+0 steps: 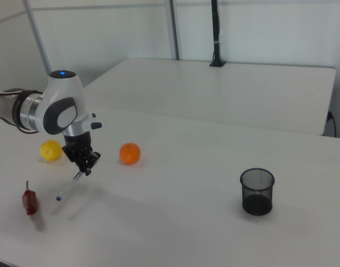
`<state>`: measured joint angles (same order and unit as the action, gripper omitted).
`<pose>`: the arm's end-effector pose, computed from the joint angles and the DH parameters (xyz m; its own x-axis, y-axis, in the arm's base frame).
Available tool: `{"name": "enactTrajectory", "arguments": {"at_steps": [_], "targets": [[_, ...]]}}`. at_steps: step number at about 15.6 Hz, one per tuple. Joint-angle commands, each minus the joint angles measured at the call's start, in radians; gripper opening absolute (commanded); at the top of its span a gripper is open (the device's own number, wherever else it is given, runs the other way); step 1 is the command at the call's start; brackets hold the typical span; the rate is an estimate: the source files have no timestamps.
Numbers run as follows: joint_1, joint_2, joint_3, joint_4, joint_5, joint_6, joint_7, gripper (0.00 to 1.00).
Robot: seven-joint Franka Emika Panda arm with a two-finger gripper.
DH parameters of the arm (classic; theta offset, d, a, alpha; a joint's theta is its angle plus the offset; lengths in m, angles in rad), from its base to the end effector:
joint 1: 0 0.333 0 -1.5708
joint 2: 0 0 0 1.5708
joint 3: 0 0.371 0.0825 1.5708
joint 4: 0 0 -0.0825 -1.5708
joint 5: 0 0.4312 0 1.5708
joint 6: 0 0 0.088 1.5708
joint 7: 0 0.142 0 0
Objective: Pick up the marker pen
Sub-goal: 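Carry the marker toward the red chili pepper and lower it, then open the gripper to release the marker on the table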
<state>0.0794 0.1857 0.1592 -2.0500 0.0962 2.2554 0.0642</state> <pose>0.6121 0.1522 0.3428 0.9938 0.1105 0.0111 0.1110 -0.9882 -0.1058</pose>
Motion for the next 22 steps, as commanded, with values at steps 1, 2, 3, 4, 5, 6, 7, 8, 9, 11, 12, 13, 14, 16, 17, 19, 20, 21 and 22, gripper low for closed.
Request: {"name": "enactTrajectory", "arguments": {"at_steps": [1, 2, 3, 4, 5, 6, 7, 8, 9, 11, 12, 13, 14, 16, 17, 19, 20, 21, 22], "targets": [[0.003, 0.029, 0.006, -0.016, 0.007, 0.073, -0.001, 0.08], [0.003, 0.038, 0.007, -0.015, 0.005, 0.087, 0.005, 0.14], [0.003, 0.041, 0.007, -0.013, 0.005, 0.092, 0.005, 0.20], [0.003, 0.043, 0.007, -0.012, 0.005, 0.092, 0.005, 0.31], [0.003, 0.043, 0.007, -0.012, 0.005, 0.092, 0.005, 0.40], [0.003, 0.043, 0.007, -0.010, 0.005, 0.092, 0.005, 0.53], [0.003, 0.043, 0.007, -0.010, 0.005, 0.092, 0.005, 0.67], [0.003, 0.043, 0.007, -0.009, 0.005, 0.092, 0.005, 0.73], [0.003, 0.043, 0.007, -0.009, 0.004, 0.092, 0.005, 0.81], [0.003, 0.043, 0.007, -0.009, 0.000, 0.092, 0.003, 0.94], [0.003, 0.041, 0.007, -0.009, 0.000, 0.092, 0.003, 1.00], [0.003, 0.041, 0.007, -0.009, 0.000, 0.092, 0.003, 1.00], [0.003, 0.040, 0.007, -0.007, 0.000, 0.092, 0.003, 1.00], [0.003, 0.038, 0.007, -0.007, 0.000, 0.089, 0.003, 1.00], [0.003, 0.038, 0.007, -0.007, 0.000, 0.089, 0.003, 1.00], [0.002, 0.032, 0.007, 0.001, 0.000, 0.079, 0.003, 1.00], [-0.003, 0.022, 0.007, 0.001, 0.000, 0.075, 0.005, 1.00], [-0.004, 0.009, 0.007, 0.001, 0.000, 0.075, 0.003, 1.00], [-0.007, -0.006, 0.007, 0.001, 0.000, 0.073, 0.002, 1.00]]}}
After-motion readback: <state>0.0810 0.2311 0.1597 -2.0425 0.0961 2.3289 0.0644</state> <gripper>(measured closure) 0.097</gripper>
